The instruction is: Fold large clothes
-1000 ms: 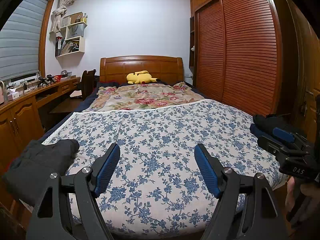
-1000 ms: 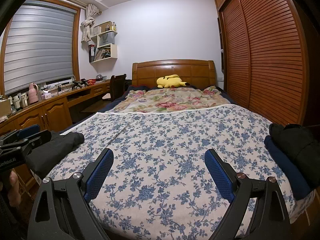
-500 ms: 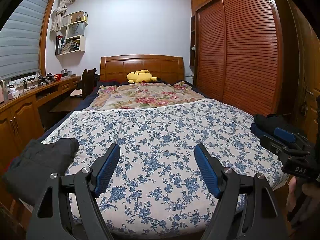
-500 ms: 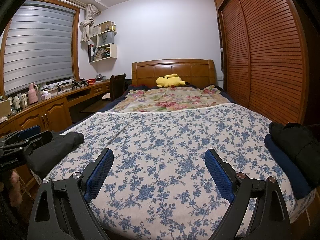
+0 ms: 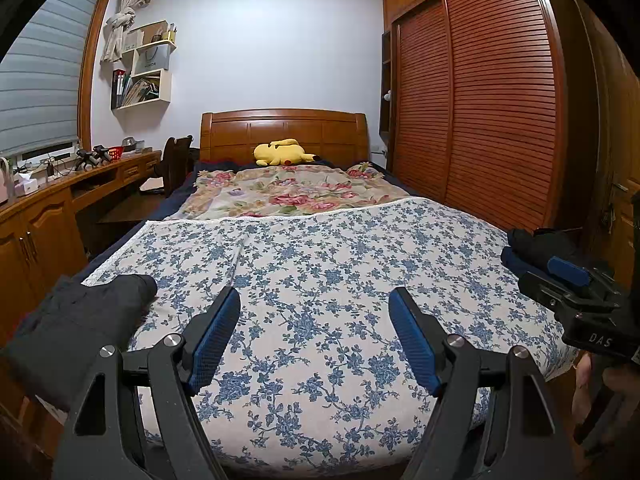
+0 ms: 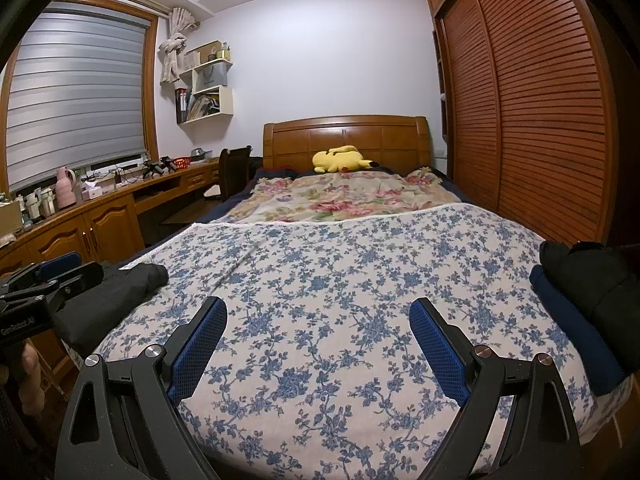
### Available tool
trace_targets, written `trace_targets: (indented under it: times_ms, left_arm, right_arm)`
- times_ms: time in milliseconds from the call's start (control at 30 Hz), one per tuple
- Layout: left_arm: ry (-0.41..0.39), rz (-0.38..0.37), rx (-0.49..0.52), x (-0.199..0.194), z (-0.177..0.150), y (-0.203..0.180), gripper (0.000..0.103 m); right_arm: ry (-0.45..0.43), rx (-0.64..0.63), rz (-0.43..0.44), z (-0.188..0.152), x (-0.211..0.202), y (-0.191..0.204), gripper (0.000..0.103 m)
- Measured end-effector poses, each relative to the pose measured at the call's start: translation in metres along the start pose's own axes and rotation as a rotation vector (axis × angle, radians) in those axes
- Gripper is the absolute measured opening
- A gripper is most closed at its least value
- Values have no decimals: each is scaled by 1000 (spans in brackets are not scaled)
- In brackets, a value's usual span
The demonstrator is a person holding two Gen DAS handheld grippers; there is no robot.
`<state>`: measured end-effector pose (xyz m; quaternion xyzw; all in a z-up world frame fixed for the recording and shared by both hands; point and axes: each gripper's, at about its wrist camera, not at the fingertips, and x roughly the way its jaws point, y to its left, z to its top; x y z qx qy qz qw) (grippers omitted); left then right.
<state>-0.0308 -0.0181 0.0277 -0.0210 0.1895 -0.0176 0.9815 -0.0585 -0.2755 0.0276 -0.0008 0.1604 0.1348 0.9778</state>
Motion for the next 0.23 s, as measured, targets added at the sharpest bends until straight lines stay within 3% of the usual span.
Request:
trace_targets:
  times_ms: [233]
  left_arm:
    - [0, 1, 1, 0, 0, 0, 77]
  right_arm:
    - [1, 0, 0, 0, 0, 0, 93]
